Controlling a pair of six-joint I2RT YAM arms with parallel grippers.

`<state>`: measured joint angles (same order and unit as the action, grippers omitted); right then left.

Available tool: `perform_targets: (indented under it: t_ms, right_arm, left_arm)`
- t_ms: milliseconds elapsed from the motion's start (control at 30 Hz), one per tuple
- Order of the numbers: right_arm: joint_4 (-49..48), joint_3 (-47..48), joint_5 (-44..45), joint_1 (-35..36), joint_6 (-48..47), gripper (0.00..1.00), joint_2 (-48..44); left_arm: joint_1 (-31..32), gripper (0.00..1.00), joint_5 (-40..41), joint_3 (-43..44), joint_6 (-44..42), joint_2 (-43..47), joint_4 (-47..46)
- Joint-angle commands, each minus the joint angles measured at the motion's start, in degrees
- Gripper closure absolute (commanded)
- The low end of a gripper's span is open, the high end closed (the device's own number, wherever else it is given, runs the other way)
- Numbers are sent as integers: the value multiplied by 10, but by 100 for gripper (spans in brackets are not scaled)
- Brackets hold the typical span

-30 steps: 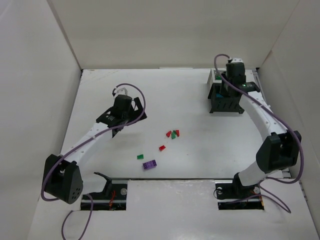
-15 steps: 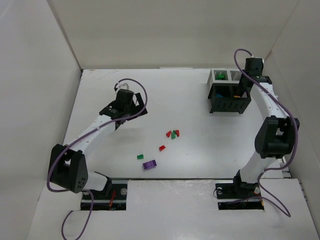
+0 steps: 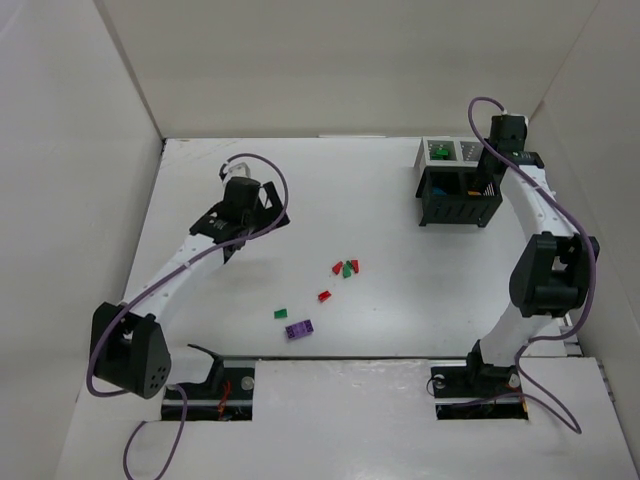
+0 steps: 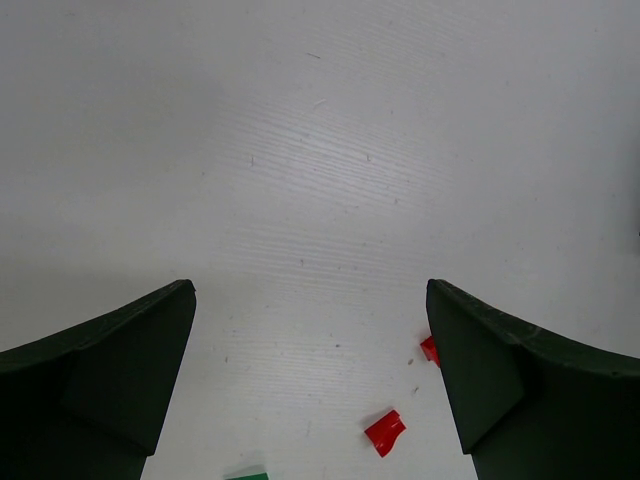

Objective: Sort the legos into containers by color

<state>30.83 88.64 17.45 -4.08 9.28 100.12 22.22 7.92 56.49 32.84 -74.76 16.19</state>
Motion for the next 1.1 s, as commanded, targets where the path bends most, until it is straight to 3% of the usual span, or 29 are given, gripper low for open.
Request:
perform_targets:
  t_ms: [0, 400, 800, 1067]
  right_arm:
    - [-30, 12, -5, -2, 0, 79, -31]
    - [-30, 18, -9, -2, -11, 79, -36]
    - [-37, 45, -22, -2, -11, 79, -26]
    - [-49, 99, -27, -2, -11, 78, 36]
  left_arm:
    - [-2, 0, 17, 2, 2, 31, 4]
    - [-13, 0, 52, -5, 2, 56, 16]
    - [-76, 0, 46, 6, -8, 51, -9]
    - [-102, 0, 52, 53, -39, -7, -54]
